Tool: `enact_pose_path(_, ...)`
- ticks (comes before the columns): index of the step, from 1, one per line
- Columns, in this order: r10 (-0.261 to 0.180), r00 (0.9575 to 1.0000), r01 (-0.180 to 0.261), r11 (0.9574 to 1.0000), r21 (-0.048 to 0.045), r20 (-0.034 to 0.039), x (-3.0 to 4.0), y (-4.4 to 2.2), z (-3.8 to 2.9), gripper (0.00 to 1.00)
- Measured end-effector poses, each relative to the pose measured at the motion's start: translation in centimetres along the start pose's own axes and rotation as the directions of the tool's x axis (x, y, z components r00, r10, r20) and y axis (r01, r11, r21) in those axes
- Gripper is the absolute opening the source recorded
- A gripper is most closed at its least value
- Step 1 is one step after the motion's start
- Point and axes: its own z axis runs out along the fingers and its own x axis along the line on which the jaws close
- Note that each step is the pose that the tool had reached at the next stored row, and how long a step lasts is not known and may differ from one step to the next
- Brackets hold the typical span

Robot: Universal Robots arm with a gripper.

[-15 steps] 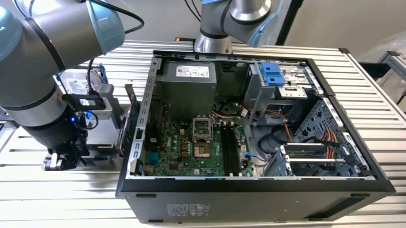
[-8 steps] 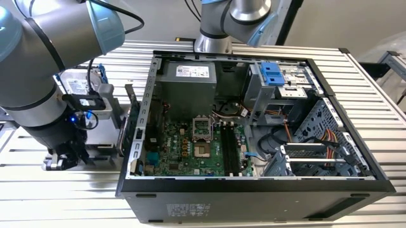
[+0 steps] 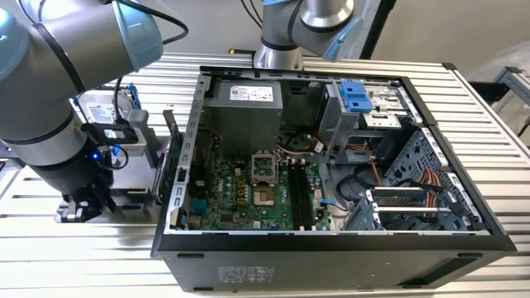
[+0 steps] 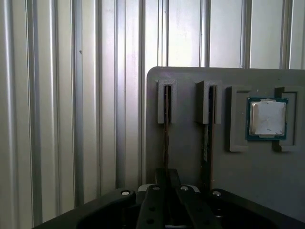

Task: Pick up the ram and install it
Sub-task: 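Pick up the ram and move it above insertion slot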

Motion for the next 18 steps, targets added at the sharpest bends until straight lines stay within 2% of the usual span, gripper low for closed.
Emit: enact_pose_path(18, 0.000, 1.0000, 0.000, 1.0000, 0.0000, 0.0000, 0.00, 0.00, 0.05, 0.00)
